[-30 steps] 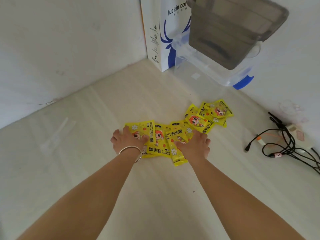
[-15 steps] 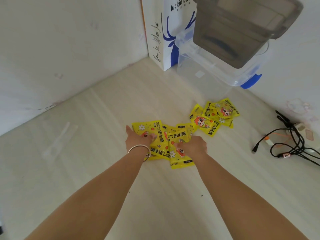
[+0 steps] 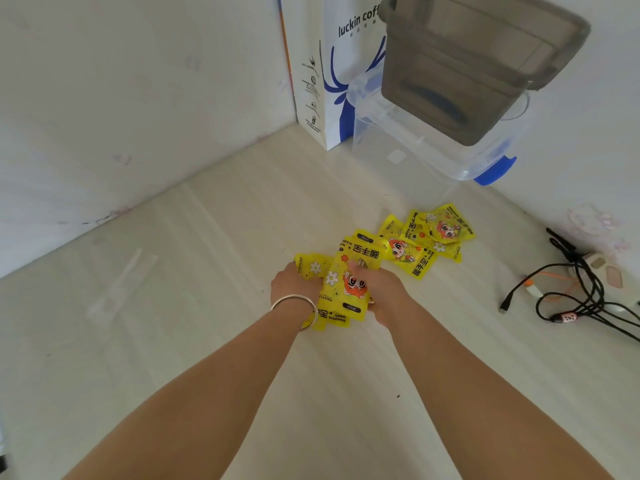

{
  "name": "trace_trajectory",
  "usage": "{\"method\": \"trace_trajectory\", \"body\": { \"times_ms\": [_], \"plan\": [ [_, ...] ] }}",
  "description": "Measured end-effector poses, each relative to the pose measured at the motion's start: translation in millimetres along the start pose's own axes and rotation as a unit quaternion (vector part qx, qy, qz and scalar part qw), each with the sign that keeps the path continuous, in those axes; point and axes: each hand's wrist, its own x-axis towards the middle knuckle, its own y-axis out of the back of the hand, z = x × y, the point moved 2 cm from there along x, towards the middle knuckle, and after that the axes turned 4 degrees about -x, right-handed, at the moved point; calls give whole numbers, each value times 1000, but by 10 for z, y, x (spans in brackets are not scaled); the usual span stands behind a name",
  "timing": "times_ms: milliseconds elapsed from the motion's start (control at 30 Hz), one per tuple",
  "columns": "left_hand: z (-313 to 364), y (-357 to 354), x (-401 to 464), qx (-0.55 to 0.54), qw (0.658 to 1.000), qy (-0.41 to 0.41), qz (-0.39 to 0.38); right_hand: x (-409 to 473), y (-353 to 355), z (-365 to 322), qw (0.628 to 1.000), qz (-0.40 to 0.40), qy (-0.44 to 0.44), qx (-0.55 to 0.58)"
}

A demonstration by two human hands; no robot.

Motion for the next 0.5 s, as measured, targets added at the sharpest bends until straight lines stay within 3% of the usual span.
{"method": "trace_trajectory", "body": {
  "times_ms": [233,500],
  "plan": [
    [34,-7,-92,-107,992,32,-53,-41,25,112,994,-54,-2,94],
    [164,-161,-400,-209,966,7,-153,-386,605,397,979,55,55,190]
  ]
}}
